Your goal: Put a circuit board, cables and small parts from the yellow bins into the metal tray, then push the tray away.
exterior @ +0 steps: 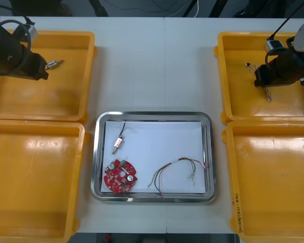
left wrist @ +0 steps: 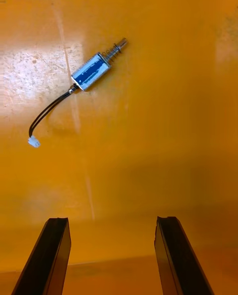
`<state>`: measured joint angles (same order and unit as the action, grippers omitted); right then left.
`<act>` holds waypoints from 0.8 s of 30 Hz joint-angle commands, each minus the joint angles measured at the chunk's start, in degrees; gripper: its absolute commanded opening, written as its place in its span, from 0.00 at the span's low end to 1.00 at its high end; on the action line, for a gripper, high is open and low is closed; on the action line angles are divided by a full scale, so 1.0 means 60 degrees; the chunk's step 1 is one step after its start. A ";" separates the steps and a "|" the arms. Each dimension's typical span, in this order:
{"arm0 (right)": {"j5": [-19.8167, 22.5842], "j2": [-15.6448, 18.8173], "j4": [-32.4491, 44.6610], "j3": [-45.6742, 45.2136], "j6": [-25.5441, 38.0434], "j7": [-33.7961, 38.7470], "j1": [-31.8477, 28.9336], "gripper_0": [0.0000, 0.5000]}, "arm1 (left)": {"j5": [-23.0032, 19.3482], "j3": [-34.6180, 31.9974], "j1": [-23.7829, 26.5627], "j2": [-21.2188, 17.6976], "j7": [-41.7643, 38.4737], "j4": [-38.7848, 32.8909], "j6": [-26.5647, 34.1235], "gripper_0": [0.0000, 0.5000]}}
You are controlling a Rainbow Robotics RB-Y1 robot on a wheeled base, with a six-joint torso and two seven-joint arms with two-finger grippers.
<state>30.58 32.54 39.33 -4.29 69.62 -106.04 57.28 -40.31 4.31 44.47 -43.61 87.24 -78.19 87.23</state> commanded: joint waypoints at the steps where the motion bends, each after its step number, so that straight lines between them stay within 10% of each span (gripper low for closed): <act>1: -0.0072 -0.0121 0.0080 0.0114 -0.0074 -0.0198 0.0443 0.10 | 0.0214 0.0087 0.0439 -0.0320 0.1456 0.0302 -0.0725 1.00; 14: -0.0335 -0.0019 0.0124 0.0114 -0.0016 -0.0432 0.0707 0.00 | 0.0492 0.0087 0.0454 -0.0188 0.2277 0.1445 -0.2351 1.00; 24: -0.0657 0.0391 0.1794 -0.0266 0.2357 -0.0432 0.0736 0.00 | 0.0697 0.0101 0.0513 0.0119 0.2570 0.2250 -0.3494 1.00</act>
<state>27.25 32.54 45.53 -4.30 80.40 -107.23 59.12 -36.99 4.40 44.53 -43.50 101.01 -65.58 68.27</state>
